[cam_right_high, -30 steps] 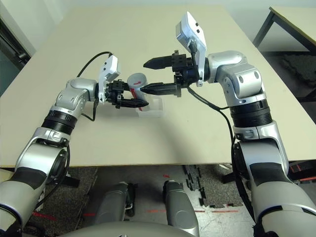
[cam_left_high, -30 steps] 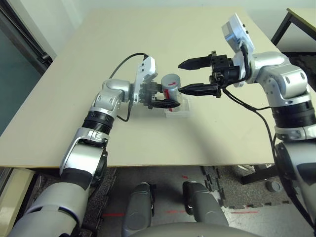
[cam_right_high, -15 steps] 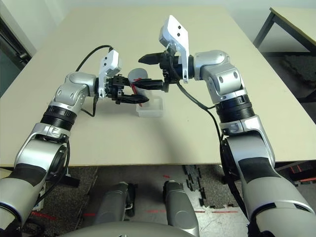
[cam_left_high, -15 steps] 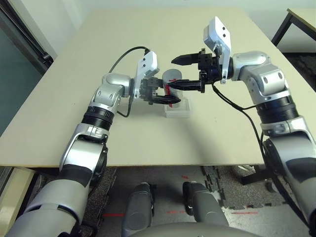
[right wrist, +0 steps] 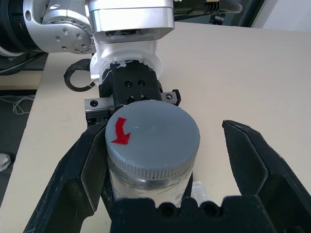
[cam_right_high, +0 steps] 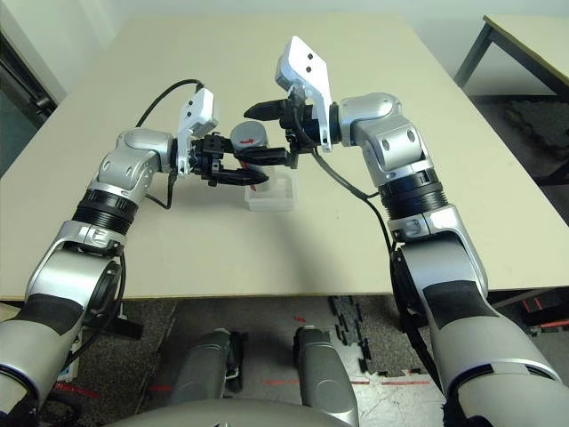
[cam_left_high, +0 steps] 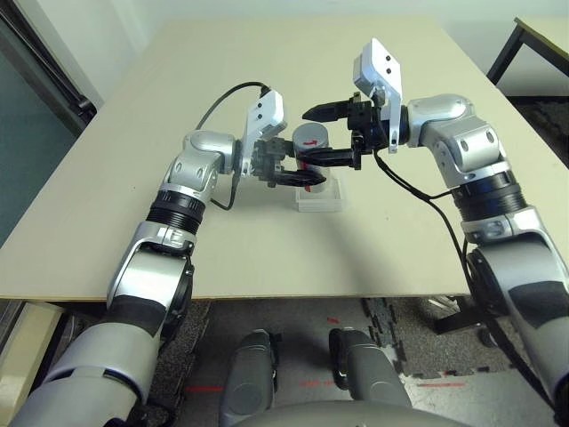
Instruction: Pour the medicine from the bottle into the box.
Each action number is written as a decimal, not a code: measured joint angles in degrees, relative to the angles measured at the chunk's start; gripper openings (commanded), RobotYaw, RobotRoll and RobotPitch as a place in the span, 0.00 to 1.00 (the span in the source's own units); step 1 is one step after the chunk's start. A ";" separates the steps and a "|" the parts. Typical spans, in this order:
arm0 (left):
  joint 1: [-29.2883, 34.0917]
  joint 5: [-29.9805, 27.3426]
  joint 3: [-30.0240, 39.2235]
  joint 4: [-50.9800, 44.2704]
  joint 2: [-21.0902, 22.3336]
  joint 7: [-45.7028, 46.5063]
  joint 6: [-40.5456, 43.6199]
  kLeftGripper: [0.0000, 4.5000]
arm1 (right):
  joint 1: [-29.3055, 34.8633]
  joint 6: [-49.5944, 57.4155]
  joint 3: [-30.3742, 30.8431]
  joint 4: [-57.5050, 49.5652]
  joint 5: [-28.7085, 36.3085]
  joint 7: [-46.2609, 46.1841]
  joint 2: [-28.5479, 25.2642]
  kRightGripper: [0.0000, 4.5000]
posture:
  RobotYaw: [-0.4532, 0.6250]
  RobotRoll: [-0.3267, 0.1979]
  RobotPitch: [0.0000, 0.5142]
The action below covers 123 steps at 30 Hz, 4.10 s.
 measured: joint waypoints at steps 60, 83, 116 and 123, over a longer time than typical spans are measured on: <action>-0.15 1.97 0.10 8.11 -1.94 0.96 -6.31 0.61 | 2.01 5.30 -1.99 -5.43 2.04 -2.26 1.26 1.00 | 0.41 0.62 0.17; -0.33 1.97 0.08 5.72 -2.89 0.26 -5.38 0.61 | 1.73 2.17 -1.80 -0.27 -0.17 -3.20 3.29 1.00 | 0.41 0.62 0.18; 2.22 1.85 1.00 3.46 -0.61 1.14 -3.64 0.61 | 4.28 3.71 -4.25 -2.28 2.87 -4.14 -5.01 1.00 | 0.40 0.62 0.16; 3.51 1.85 1.01 3.21 -0.53 1.18 -3.32 0.61 | 4.29 3.82 -4.38 -1.84 2.83 -4.01 -5.83 1.00 | 0.40 0.62 0.16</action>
